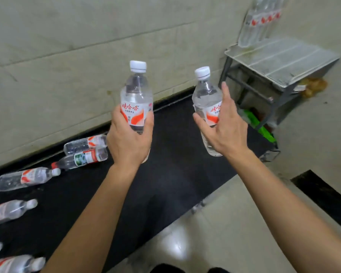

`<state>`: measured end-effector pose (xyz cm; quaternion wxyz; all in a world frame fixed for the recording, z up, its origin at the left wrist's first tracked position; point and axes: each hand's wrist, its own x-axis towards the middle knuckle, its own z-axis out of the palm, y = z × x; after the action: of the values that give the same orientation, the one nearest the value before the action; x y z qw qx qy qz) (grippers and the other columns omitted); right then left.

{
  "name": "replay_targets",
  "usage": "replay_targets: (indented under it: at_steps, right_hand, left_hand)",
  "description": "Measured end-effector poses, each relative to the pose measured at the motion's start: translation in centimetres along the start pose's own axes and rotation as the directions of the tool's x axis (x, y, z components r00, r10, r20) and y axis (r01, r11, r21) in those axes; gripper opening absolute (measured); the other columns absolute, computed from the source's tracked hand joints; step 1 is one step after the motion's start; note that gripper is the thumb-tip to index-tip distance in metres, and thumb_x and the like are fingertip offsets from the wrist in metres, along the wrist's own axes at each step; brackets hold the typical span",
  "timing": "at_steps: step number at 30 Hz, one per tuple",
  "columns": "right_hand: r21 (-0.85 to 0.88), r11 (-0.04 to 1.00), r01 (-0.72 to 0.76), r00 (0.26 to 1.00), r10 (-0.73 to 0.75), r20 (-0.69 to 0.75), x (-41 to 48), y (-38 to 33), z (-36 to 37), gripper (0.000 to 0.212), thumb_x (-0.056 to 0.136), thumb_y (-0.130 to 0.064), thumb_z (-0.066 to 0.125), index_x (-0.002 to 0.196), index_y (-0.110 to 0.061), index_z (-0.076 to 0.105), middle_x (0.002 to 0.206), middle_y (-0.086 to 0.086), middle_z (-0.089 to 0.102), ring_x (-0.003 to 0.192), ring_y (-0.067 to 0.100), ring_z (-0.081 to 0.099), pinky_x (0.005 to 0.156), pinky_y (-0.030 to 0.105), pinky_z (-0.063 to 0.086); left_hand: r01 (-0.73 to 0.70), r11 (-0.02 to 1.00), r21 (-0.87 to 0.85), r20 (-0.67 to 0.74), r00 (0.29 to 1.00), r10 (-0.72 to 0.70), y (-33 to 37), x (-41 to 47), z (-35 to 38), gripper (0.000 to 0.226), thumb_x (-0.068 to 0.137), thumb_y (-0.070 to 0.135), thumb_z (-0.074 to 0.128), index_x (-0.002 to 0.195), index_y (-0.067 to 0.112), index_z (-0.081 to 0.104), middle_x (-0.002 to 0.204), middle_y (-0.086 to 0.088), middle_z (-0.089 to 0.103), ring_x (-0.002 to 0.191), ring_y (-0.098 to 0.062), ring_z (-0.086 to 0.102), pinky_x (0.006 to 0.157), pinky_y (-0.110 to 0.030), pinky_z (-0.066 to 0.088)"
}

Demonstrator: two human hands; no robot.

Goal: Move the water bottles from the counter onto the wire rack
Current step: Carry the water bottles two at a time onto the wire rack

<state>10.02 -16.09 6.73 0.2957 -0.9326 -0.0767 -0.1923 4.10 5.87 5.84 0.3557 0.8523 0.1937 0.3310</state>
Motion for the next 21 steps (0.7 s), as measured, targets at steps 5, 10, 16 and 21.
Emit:
replay_targets:
  at_steps: [5,10,16,21]
  right_hand:
    - [-0.085,0.996,0.028,0.994,-0.036,-0.100,0.4,10.8,-10.5,0.099,0.087,-0.062,0.063,0.163,-0.028,0.009,0.135,0.004,0.055,0.114,0.032,0.060,0.085,0.044,0.049]
    - [-0.024,1.000,-0.008,0.970,0.002,-0.244,2.1,20.6,-20.0,0.098,0.086,-0.060,0.066,0.162,-0.026,0.015,0.143,0.004,0.054,0.120,0.032,0.058,0.089,0.046,0.051]
    - [0.069,0.994,-0.087,0.931,0.106,-0.348,5.4,29.5,-26.4,0.097,0.084,-0.060,0.069,0.160,-0.026,0.021,0.146,0.005,0.053,0.120,0.032,0.060,0.088,0.040,0.050]
    - [0.075,0.988,-0.134,0.922,0.152,-0.356,10.4,35.4,-26.3,0.094,0.083,-0.063,0.068,0.158,-0.027,0.024,0.144,0.004,0.054,0.120,0.032,0.060,0.088,0.040,0.050]
  left_hand:
    - [-0.083,0.987,-0.141,-0.028,0.996,0.079,13.2,-5.7,6.5,0.059,0.086,0.057,0.067,0.121,0.012,0.050,0.090,0.016,0.055,0.079,-0.012,0.053,0.074,-0.028,0.037]
    - [-0.096,0.942,-0.323,-0.042,0.995,0.086,25.0,-8.7,13.2,0.055,0.075,0.057,0.071,0.107,0.022,0.045,0.081,0.021,0.054,0.069,0.000,0.056,0.062,-0.015,0.038]
    - [-0.202,0.897,-0.394,-0.054,0.979,0.197,34.1,-10.1,19.5,0.058,0.075,0.053,0.072,0.112,0.019,0.040,0.087,0.016,0.058,0.071,0.002,0.060,0.066,-0.016,0.044]
    - [-0.187,0.800,-0.571,-0.020,0.976,0.215,37.9,-9.4,27.2,0.056,0.076,0.038,0.075,0.113,0.014,0.040,0.088,0.017,0.060,0.074,0.004,0.064,0.071,-0.025,0.054]
